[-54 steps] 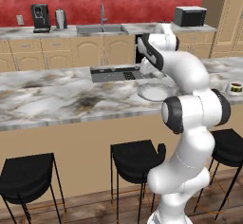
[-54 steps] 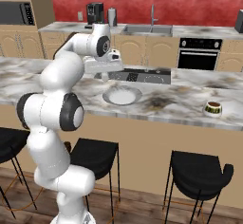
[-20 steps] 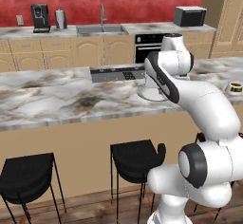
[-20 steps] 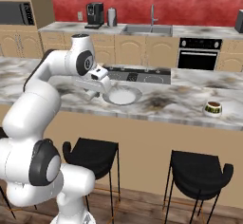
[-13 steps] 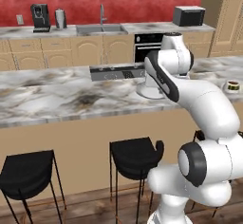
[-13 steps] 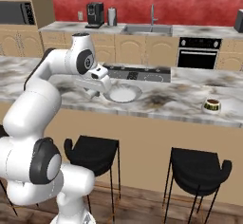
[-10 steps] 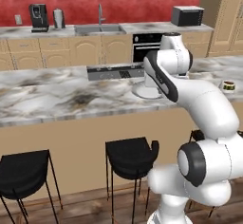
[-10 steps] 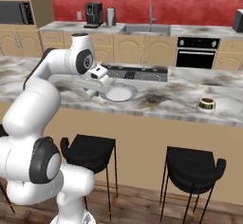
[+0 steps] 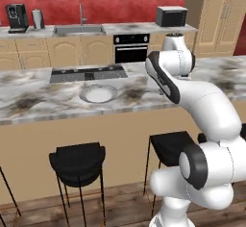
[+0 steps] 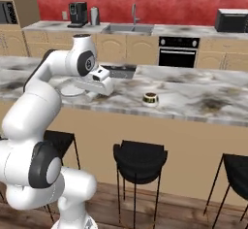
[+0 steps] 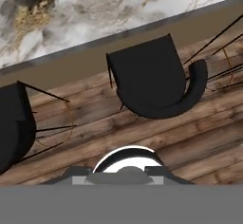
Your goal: Pick up the marshmallow and place it in the cup of hot chocolate on the dining counter.
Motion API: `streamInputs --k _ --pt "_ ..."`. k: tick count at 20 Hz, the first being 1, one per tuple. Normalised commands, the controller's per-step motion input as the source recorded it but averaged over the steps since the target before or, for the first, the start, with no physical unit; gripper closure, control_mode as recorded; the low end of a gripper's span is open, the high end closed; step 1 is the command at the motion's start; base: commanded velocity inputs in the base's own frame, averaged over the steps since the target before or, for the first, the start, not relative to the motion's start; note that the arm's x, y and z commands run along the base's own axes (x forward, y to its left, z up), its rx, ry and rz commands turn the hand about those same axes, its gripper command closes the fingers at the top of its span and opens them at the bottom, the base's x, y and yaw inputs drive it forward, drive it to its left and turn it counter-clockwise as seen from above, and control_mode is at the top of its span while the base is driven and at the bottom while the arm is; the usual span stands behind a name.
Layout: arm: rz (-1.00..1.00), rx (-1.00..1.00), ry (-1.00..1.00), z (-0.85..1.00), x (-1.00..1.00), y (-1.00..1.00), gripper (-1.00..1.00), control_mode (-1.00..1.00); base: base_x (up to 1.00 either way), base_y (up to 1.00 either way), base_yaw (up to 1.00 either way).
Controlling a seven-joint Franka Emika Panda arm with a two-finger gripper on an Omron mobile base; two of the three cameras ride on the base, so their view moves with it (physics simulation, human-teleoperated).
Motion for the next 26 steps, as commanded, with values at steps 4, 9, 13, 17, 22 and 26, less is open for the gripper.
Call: streamInputs --k 4,9,13,17,22,26 --pt "0.00 0.00 0.00 0.00 0.00 0.00 1.00 1.00 0.00 -0.87 0.00" --pt "0.00 0.00 0.00 0.00 0.00 0.00 1.00 1.00 0.28 -0.19 0.00" --pt "0.00 0.00 0.00 0.00 0.00 0.00 1.00 1.00 0.62 0.00 -0.01" --pt "0.00 0.00 0.00 0.00 0.00 0.00 1.00 1.00 0.82 0.00 -0.01" --pt "0.00 0.00 0.00 0.00 0.00 0.00 1.00 1.00 0.53 0.00 0.00" --pt "0.00 0.00 0.00 0.00 0.00 0.00 1.00 1.00 0.20 -0.03 0.00"
